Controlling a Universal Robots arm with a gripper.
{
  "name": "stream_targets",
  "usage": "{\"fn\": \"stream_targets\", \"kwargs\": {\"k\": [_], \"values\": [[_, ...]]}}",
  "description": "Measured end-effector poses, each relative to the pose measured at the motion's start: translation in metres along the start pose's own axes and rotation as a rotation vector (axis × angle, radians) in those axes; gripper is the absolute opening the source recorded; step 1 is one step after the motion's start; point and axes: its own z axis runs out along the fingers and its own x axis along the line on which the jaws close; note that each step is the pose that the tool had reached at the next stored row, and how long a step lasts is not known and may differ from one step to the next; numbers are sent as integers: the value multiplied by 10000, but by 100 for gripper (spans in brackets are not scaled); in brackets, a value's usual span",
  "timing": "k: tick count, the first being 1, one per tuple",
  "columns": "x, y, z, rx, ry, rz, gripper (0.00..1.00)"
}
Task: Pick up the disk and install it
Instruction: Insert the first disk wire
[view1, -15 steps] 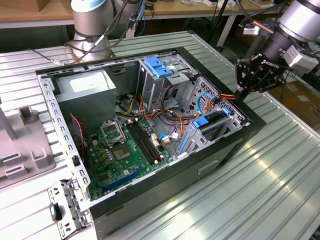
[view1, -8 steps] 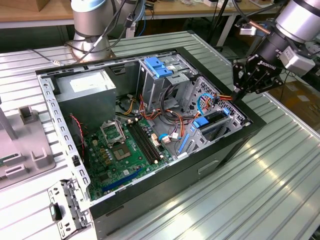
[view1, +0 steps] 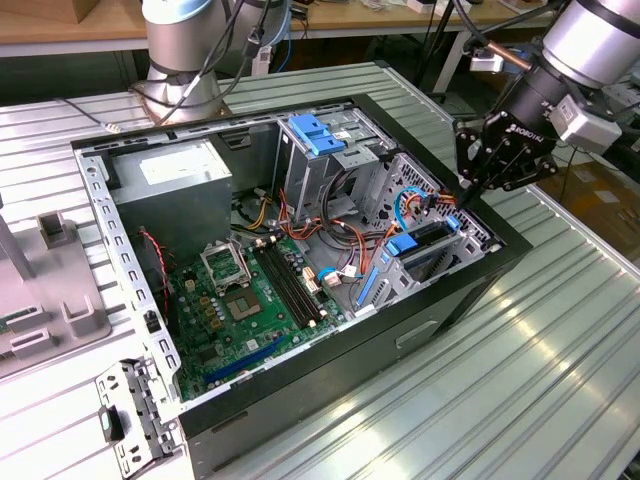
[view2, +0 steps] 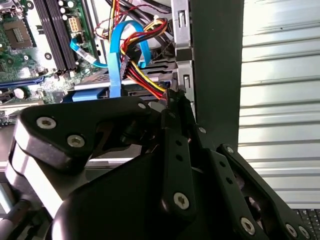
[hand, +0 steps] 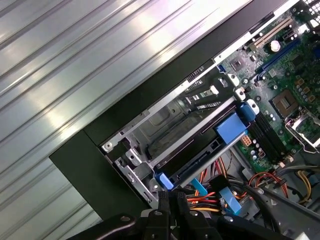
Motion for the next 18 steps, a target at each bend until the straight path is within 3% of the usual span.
{"fn": "stream_targets", "kwargs": {"k": [11, 18], "values": [[-156, 127, 33, 0, -1, 1, 17], [-239, 199, 106, 3, -1, 33, 17]]}}
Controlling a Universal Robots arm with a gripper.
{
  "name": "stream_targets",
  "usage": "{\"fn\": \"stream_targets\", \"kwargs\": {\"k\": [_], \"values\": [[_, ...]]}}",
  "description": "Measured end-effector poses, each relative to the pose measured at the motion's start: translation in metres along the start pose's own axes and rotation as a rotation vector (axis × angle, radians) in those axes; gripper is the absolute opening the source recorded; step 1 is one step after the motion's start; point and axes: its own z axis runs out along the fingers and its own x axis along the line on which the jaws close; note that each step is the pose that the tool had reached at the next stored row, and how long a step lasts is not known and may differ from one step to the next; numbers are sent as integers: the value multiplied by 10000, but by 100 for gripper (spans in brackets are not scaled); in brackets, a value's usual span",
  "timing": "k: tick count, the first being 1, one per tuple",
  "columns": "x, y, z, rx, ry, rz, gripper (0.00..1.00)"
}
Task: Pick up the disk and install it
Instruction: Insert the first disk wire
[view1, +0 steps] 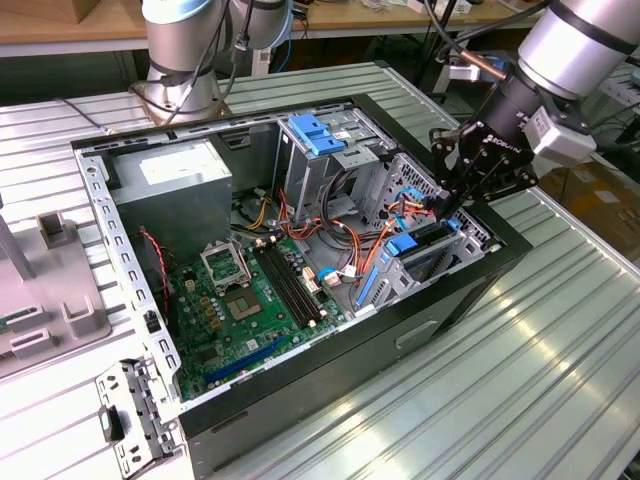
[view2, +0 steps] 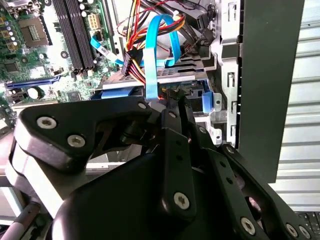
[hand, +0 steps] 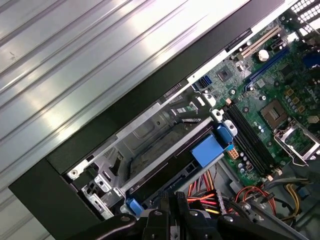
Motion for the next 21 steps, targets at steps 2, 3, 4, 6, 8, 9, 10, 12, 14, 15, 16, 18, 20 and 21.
{"fn": "stream_targets", "kwargs": {"k": [2, 3, 4, 6, 8, 9, 10, 12, 14, 15, 16, 18, 20, 21], "values": [[-1, 1, 5, 0, 1, 1, 17], [-1, 2, 6, 0, 0, 1, 17], [-2, 2, 7, 0, 0, 2, 17], [-2, 2, 7, 1, 0, 2, 17], [-2, 2, 8, 2, -1, 8, 17], [-2, 2, 8, 2, -1, 10, 17], [-1, 2, 8, 2, -1, 10, 17], [-2, 2, 11, 219, 277, -8, 17], [-2, 3, 13, 405, 530, -27, 17], [-2, 3, 15, 513, 666, -38, 17], [-1, 3, 15, 518, 674, -39, 17], [-1, 3, 14, 518, 675, -39, 17], [-2, 3, 14, 517, 676, -37, 17], [-2, 3, 14, 519, 676, -22, 17]]}}
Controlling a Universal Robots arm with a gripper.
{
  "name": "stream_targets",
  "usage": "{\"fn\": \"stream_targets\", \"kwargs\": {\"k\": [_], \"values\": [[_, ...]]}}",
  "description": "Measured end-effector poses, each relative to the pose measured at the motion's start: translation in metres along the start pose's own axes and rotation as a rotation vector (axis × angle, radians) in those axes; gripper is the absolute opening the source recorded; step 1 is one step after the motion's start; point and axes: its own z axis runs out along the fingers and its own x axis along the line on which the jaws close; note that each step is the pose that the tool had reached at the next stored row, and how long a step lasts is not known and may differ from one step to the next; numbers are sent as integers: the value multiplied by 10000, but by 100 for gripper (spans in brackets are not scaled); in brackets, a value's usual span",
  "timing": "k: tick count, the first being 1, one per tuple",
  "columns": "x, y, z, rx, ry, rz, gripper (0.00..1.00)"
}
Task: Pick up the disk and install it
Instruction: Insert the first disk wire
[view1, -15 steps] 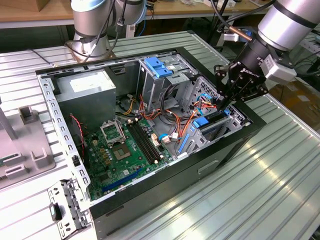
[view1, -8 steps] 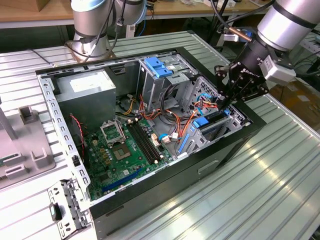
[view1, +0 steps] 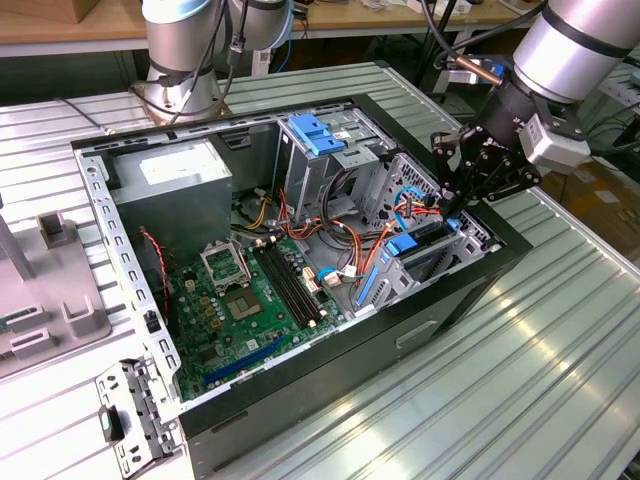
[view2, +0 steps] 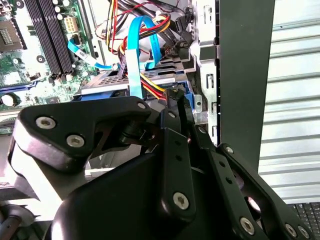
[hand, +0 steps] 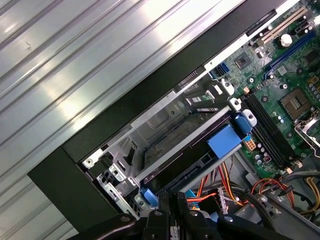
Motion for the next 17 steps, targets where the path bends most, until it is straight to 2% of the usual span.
{"fn": "stream_targets", "kwargs": {"k": [17], "values": [[0, 0, 4, 55, 33, 959, 17]]}}
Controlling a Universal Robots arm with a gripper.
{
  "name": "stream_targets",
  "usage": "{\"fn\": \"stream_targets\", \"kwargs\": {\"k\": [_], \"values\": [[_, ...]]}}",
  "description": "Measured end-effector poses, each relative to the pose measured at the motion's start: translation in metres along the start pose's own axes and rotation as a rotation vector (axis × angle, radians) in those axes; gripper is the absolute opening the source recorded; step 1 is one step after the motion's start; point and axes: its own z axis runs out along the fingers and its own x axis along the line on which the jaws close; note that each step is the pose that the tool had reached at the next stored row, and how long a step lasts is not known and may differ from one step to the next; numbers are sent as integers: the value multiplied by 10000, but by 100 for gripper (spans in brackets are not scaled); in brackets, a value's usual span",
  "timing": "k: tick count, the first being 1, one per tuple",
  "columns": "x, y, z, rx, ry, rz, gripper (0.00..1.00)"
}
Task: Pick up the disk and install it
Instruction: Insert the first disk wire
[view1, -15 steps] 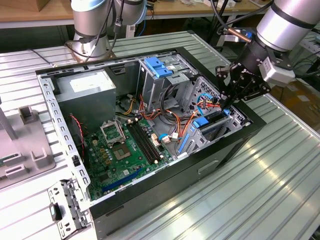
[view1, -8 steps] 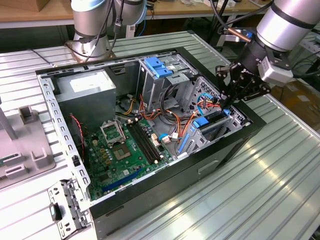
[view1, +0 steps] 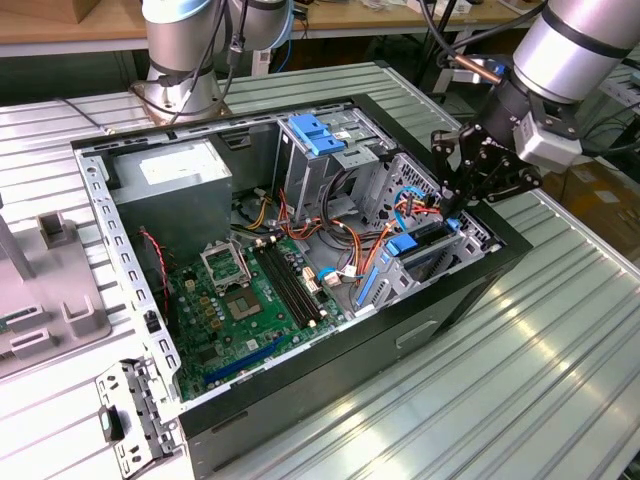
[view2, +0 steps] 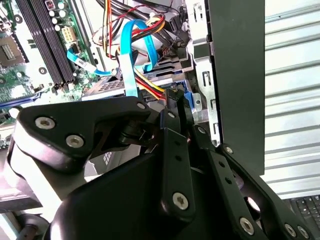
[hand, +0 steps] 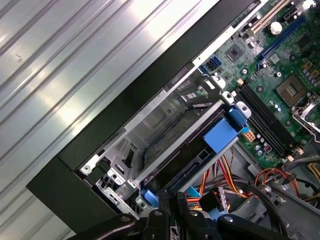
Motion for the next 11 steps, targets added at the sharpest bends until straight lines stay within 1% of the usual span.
{"fn": "stream_targets", "kwargs": {"k": [11], "values": [[0, 0, 0, 37, 24, 664, 17]]}}
